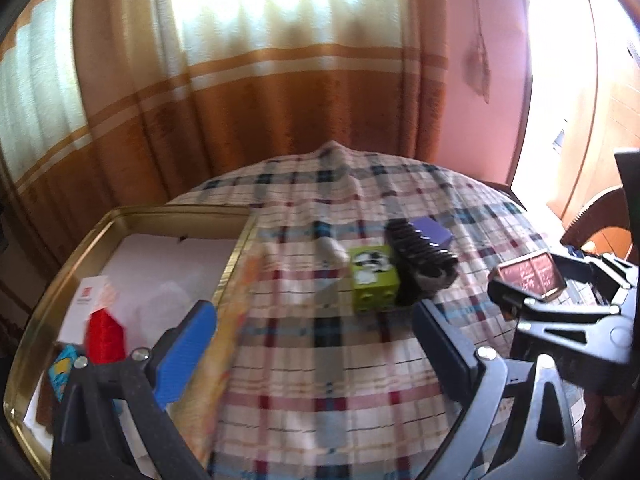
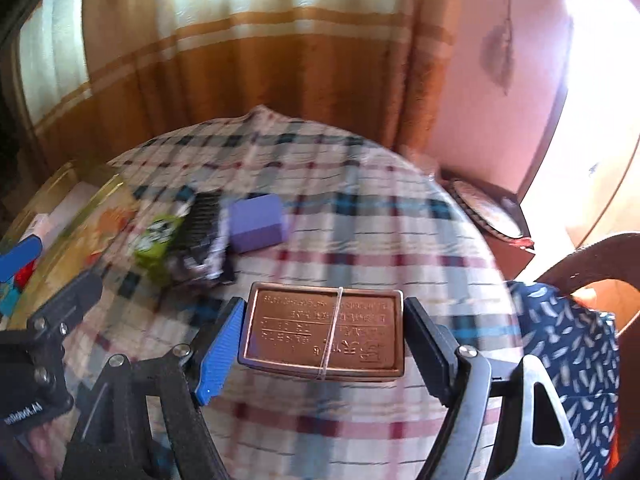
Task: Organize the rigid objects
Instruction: 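Grasp the green soccer-print block with the left gripper while the right approaches the copper plate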
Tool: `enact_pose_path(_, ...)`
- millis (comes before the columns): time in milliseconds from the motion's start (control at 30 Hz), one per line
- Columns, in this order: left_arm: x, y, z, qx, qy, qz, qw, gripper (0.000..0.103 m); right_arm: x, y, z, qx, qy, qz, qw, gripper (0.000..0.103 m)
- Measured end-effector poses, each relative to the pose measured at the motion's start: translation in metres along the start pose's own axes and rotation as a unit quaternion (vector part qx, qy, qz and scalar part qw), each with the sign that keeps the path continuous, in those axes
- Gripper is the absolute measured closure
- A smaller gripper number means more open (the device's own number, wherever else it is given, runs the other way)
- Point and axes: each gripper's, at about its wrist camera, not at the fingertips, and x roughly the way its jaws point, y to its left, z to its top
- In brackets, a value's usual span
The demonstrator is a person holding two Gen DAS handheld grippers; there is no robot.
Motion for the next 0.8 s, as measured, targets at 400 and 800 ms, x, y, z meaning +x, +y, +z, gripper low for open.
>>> enact_pose_path(400,0.045,-0.025,0.014,0.031,0.035,-0.021,0.9987,0.041,-0.001,-0.014,0.000,0.030,-0.008,0.029,0.999,0.024)
enact_pose_path(800,0.071,-0.018,0.021,-0.002,0.059,-0.054,0.9968,0.073,0.003,-0.002,0.000,0.011,-0.004,0.015,1.000,0.024)
